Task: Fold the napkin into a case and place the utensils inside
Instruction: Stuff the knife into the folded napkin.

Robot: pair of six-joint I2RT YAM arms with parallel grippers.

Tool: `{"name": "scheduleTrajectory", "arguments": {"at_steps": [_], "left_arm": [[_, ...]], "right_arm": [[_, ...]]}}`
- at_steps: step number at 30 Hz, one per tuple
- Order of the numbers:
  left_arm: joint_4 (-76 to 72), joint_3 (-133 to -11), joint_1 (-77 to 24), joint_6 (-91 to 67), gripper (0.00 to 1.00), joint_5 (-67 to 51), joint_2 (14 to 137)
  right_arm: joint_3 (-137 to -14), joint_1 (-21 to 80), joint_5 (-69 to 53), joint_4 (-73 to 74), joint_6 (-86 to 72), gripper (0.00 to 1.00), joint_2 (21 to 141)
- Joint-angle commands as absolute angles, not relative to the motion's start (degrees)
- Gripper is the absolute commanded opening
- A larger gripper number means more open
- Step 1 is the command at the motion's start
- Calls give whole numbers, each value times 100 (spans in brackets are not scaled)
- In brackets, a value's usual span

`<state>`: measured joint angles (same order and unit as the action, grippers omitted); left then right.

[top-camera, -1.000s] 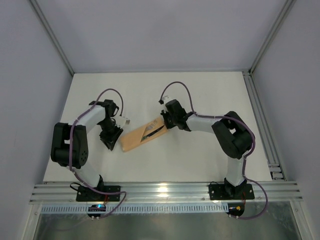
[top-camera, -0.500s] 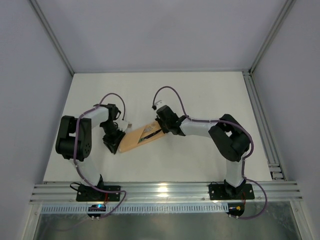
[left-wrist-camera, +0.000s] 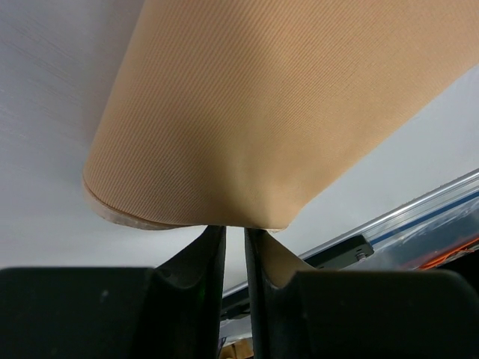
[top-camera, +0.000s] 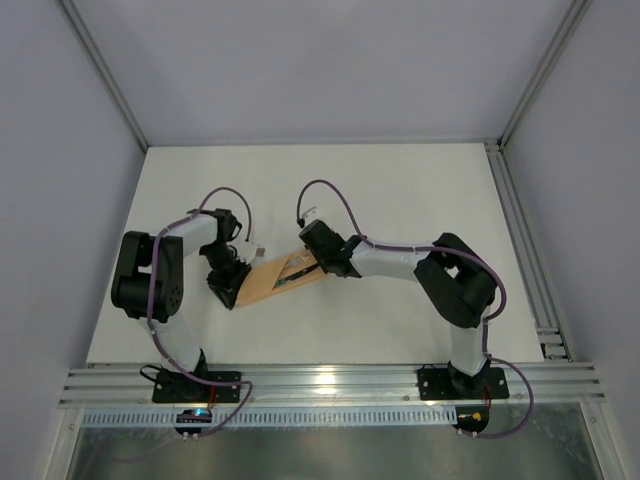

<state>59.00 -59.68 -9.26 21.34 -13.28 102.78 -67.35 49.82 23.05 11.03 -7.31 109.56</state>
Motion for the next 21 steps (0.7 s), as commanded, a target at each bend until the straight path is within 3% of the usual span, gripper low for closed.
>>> {"name": "scheduleTrajectory", "arguments": {"at_steps": [1, 16, 21], "left_arm": [[5581, -5845, -914, 2206, 17, -1389, 10283], [5502, -5810, -914, 2241, 17, -1204, 10248], [5511, -5801, -905, 2268, 17, -1160, 10231]], "right_arm": [[-7066, 5168, 2628, 1222, -642, 4, 10810], [-7277, 5265, 1758, 1011, -615, 4, 11048], [-7260, 5273, 1978, 1081, -458, 5, 11083]]}}
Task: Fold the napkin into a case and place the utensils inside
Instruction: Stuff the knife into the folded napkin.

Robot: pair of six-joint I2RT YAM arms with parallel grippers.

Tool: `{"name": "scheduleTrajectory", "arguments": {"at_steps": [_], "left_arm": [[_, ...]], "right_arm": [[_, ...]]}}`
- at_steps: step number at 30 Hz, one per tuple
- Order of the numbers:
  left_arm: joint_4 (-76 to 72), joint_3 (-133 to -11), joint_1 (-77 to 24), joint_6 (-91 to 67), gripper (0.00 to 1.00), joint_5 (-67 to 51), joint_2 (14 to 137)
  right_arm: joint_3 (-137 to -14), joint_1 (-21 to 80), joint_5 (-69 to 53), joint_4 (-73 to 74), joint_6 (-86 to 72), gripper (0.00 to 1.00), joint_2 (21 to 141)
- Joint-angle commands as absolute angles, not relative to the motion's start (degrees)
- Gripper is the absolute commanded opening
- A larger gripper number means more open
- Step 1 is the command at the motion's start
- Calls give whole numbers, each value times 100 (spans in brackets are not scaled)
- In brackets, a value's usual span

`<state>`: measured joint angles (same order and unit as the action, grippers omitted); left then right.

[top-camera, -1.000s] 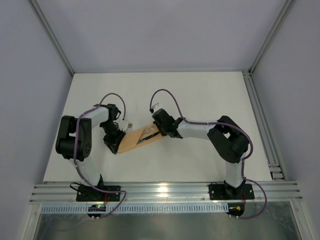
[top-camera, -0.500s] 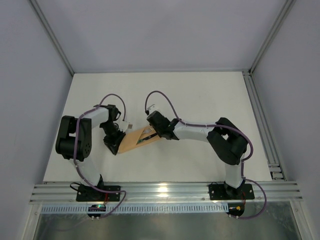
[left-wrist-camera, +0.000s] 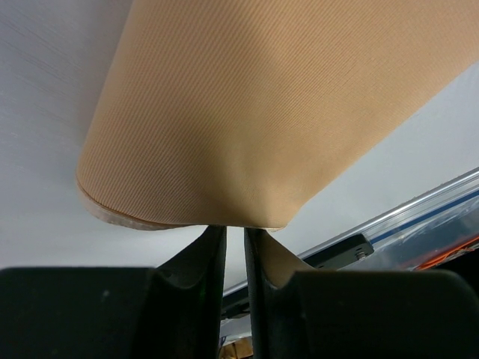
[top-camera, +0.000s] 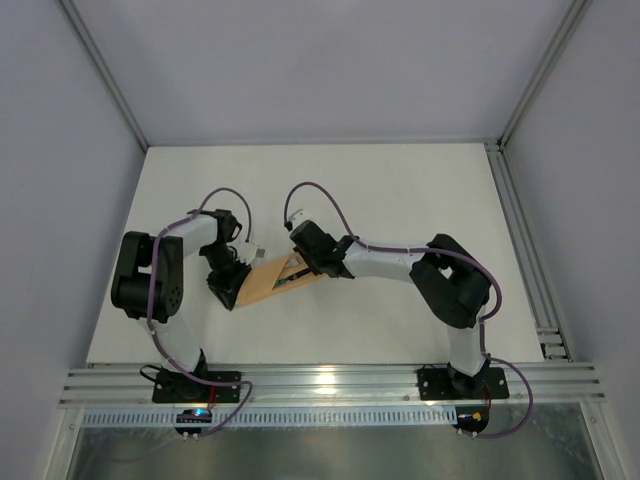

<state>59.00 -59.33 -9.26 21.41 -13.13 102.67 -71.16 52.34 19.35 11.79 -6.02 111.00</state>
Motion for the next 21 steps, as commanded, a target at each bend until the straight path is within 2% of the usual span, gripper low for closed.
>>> {"name": "scheduleTrajectory", "arguments": {"at_steps": [1, 3, 6, 7, 11, 14, 21], "left_arm": [[5528, -5809, -897, 2285, 17, -1160, 10222], [5537, -5810, -870, 2285, 20, -1186, 10213], [5607, -5853, -774, 2320, 23, -1266, 10152], [5616, -5862, -739, 2320, 25, -1283, 10125], [5669, -5915, -580, 2382, 27, -1406, 9976], [5660, -5950, -528, 2364, 31, -1564, 9905], [5765, -6055, -176, 2338, 35, -1793, 9616]], "right_arm": [[-7242, 5273, 1891, 1055, -387, 6, 11074], [-7190, 5273, 1279, 897, -46, 11, 11048], [-6490, 5247, 584, 266, 769, 22, 10689], [-6304, 5212, 223, -197, 1052, 30, 10331], [-6029, 5010, -1553, -239, 2537, 46, 9800], [-6441, 4817, -2501, 533, 3452, 47, 9974], [-6908, 4491, -3138, 1493, 4209, 48, 10222]]}}
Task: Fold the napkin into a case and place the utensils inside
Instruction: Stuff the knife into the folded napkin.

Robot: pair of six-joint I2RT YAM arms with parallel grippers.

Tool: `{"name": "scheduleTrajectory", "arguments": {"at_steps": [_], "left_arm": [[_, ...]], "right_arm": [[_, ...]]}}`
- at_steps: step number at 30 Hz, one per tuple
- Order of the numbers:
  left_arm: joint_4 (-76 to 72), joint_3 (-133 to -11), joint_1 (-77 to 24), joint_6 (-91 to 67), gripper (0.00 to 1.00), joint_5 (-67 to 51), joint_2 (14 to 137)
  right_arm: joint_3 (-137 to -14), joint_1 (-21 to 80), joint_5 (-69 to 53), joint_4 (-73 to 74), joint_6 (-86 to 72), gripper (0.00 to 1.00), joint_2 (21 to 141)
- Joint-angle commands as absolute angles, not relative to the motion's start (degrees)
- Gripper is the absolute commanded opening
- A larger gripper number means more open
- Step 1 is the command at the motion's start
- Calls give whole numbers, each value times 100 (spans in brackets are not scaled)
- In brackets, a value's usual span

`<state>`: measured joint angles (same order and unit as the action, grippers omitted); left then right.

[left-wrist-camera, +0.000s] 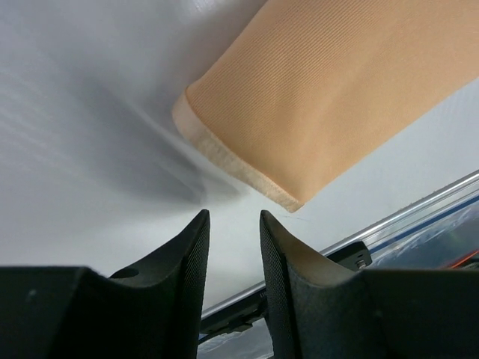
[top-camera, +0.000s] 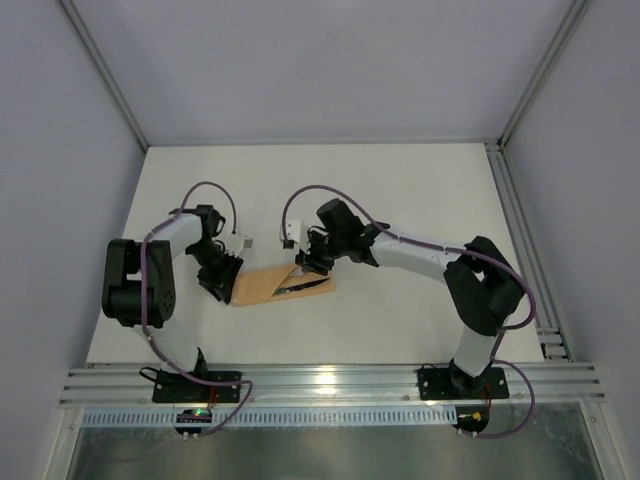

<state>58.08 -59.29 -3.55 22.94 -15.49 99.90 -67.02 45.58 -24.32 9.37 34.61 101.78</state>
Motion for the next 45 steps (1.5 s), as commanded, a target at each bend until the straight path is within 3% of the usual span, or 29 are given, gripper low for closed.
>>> {"name": "scheduleTrajectory", "arguments": {"at_steps": [1, 14, 30, 45], "left_arm": [[5774, -6099, -150, 2312, 36, -1897, 9589], [5590, -6504, -79, 1907, 41, -2426, 9931], [5458, -6311, -88, 1890, 22, -2408, 10037], [5475, -6293, -88, 1916, 20, -2382, 10002]], "right_arm": [[-6891, 4509, -3155, 1572, 4280, 48, 10230], [-6943, 4702, -2514, 1969, 4562, 48, 10740], [-7418, 4702, -2601, 2618, 4781, 45, 10881], [-7664, 4650, -2549, 2935, 4904, 41, 11144]]}}
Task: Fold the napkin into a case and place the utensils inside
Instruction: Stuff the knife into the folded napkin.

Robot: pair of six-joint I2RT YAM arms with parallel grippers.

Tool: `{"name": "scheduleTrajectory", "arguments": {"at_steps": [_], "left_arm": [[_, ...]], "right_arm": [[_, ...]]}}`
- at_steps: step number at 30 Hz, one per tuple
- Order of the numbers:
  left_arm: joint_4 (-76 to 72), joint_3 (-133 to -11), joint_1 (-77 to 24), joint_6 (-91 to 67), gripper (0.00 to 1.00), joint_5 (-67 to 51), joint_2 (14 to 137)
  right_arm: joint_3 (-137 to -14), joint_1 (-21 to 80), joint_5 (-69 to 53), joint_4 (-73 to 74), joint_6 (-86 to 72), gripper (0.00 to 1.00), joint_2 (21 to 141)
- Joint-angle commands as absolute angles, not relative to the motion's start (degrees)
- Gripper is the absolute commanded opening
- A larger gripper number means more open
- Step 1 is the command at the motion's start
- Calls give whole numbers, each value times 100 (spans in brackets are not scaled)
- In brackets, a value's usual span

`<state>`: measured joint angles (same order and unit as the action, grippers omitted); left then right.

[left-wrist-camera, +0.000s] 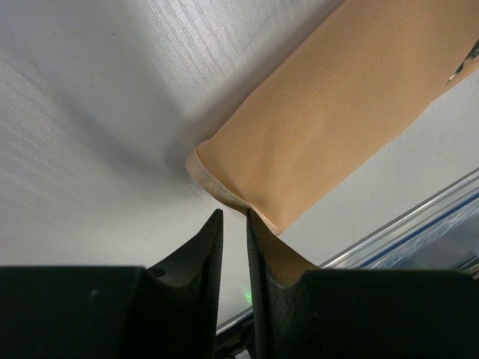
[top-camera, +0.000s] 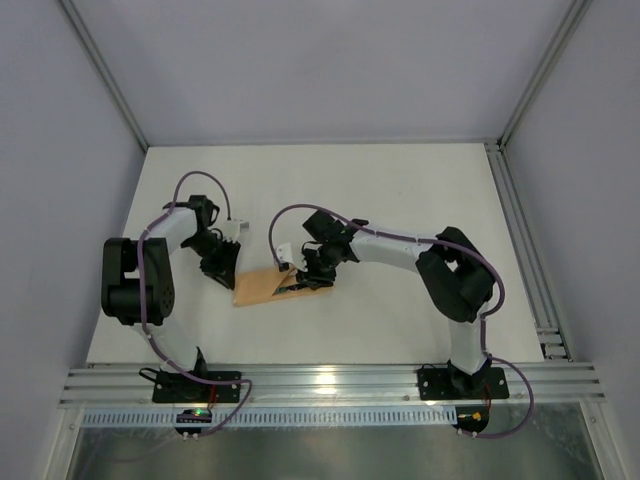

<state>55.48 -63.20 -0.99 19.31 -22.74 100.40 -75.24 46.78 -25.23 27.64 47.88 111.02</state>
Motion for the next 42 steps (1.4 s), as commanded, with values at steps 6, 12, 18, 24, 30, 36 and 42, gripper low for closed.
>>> {"name": "scheduleTrajectory", "arguments": {"at_steps": [6, 12, 18, 24, 30, 36, 42], "left_arm": [[5475, -6302, -97, 1907, 20, -2435, 9993], [5563, -6293, -193, 1986, 19, -2417, 10011], [5563, -6293, -264, 2013, 14, -2347, 10099], [5590, -6311, -264, 2039, 0, -2382, 10151], [5537, -6267, -264, 2048, 0, -2443, 10037], [5476, -6249, -281, 2048, 0, -2487, 9967], [5458, -6205, -281, 2074, 0, -2514, 9870]], "right_arm": [[-7523, 4632, -2470, 2927, 4975, 40, 11232], [-7673, 4641, -2303, 2892, 4834, 34, 11346], [-7813, 4641, -2241, 3006, 4773, 28, 11435], [-7831, 4649, -2311, 2857, 4457, 24, 11408], [-7743, 4693, -2355, 2654, 4306, 23, 11426], [-8059, 4816, -2452, 2646, 4316, 23, 11557], [-8367, 4922, -2487, 2716, 4315, 23, 11733]]}}
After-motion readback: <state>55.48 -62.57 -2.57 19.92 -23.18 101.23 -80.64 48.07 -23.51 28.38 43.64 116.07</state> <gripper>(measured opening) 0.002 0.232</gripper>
